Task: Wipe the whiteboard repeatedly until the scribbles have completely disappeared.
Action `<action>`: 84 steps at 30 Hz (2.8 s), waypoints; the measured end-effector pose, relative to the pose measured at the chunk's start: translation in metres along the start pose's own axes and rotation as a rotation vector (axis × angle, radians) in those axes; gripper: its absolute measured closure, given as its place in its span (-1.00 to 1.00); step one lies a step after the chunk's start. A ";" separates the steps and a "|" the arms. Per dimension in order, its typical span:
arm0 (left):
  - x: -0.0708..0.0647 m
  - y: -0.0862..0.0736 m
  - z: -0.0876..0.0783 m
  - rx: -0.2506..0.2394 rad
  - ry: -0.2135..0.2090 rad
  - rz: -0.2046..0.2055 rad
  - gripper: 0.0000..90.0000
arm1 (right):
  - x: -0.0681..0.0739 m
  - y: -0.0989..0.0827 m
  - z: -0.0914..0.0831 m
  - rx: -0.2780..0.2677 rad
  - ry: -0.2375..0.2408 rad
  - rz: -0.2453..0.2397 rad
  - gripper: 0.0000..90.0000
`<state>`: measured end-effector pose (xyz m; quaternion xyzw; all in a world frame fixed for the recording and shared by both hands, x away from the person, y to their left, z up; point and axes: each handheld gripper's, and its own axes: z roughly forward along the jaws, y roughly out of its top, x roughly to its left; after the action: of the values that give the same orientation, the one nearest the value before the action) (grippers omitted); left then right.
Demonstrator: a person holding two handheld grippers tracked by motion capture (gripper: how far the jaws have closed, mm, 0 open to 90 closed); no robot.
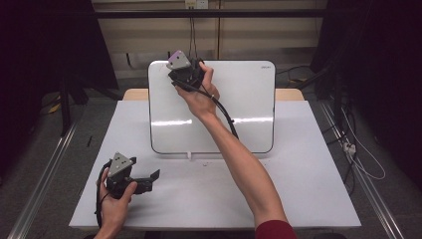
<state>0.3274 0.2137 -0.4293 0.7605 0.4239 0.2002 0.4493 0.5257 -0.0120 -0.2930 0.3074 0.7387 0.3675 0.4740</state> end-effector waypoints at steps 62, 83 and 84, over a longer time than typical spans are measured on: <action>-0.001 0.004 -0.003 -0.023 0.008 0.032 -0.88 | 0.019 0.007 0.001 0.000 -0.068 -0.058 -0.08; -0.002 0.003 -0.002 -0.015 0.002 0.031 -0.88 | -0.015 -0.053 -0.054 -0.083 0.067 0.144 -0.08; -0.002 0.003 -0.002 -0.012 0.001 0.029 -0.88 | -0.015 -0.056 -0.056 -0.091 0.077 0.155 -0.08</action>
<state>0.3266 0.2121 -0.4254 0.7637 0.4119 0.2095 0.4508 0.4733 -0.0689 -0.3167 0.3276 0.7128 0.4478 0.4289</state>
